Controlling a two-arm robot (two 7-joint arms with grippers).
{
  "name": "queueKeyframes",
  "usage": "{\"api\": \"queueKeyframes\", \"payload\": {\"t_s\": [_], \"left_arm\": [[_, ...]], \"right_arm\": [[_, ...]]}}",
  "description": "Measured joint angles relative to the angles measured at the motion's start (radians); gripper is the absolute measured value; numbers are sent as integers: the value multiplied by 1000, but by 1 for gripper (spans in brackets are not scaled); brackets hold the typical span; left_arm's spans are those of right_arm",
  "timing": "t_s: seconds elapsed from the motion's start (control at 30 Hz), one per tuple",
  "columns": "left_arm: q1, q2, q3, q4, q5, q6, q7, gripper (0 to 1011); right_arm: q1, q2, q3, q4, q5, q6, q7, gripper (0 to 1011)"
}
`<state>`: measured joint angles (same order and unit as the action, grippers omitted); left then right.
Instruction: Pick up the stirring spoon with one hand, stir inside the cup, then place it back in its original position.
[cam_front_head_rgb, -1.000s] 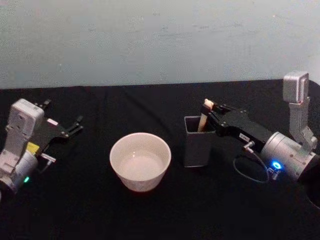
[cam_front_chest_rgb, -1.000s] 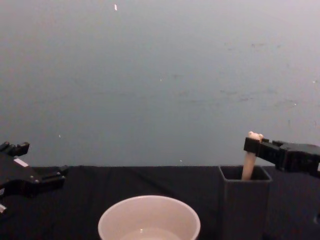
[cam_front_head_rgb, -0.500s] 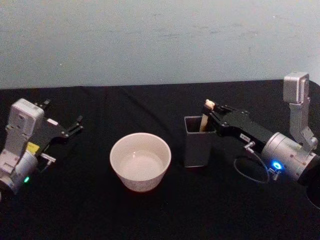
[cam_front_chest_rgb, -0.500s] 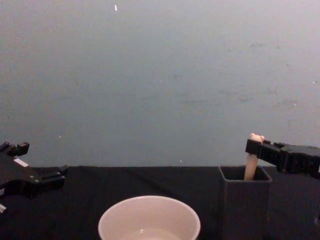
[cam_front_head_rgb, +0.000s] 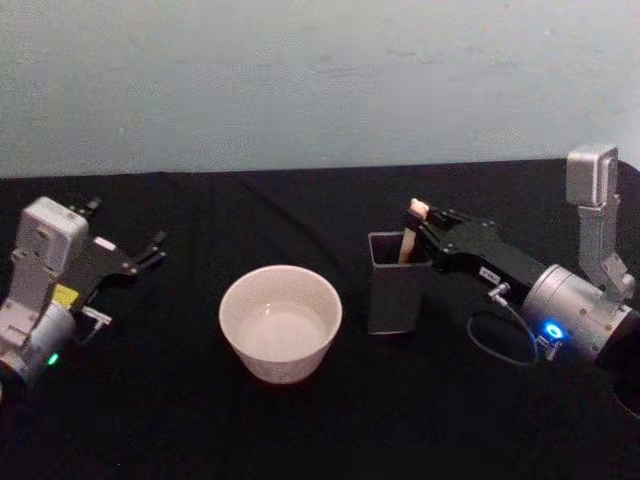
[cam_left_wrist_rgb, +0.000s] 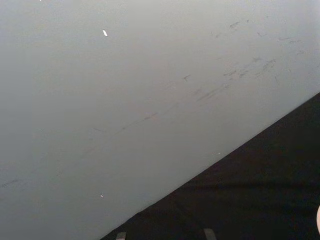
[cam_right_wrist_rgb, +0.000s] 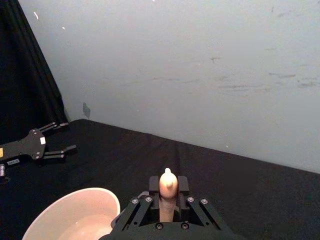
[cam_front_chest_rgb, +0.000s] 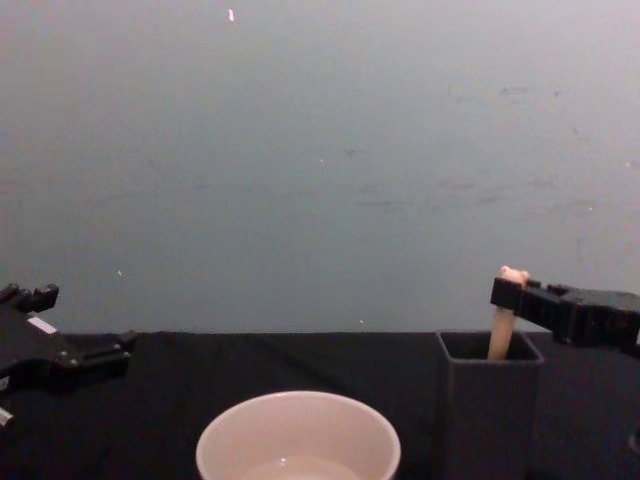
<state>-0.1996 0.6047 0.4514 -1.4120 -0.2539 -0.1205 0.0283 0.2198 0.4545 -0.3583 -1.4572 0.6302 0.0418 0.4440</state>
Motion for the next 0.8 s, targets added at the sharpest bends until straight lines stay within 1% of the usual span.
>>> {"api": "queueKeyframes", "payload": {"t_s": [0.07,0.2,0.23,0.3,0.33,0.43,0.53,0.57,0.63,0.67,0.7,0.77,0.8], "left_arm": [[0,0,0,0,0,0,0,1001],[0,0,0,0,0,0,0,1001],[0,0,0,0,0,0,0,1001],[0,0,0,0,0,0,0,1001],[0,0,0,0,0,0,0,1001],[0,0,0,0,0,0,0,1001],[0,0,0,0,0,0,0,1001],[0,0,0,0,0,0,0,1001],[0,0,0,0,0,0,0,1001],[0,0,0,0,0,0,0,1001],[0,0,0,0,0,0,0,1001],[0,0,0,0,0,0,0,1001],[0,0,0,0,0,0,0,1001]], "right_arm": [[0,0,0,0,0,0,0,212],[0,0,0,0,0,0,1,299],[0,0,0,0,0,0,1,357],[0,0,0,0,0,0,1,390],[0,0,0,0,0,0,1,449],[0,0,0,0,0,0,1,520],[0,0,0,0,1,0,1,620],[0,0,0,0,1,0,1,683],[0,0,0,0,1,0,1,719],[0,0,0,0,1,0,1,776],[0,0,0,0,1,0,1,776],[0,0,0,0,1,0,1,867],[0,0,0,0,1,0,1,885]]}}
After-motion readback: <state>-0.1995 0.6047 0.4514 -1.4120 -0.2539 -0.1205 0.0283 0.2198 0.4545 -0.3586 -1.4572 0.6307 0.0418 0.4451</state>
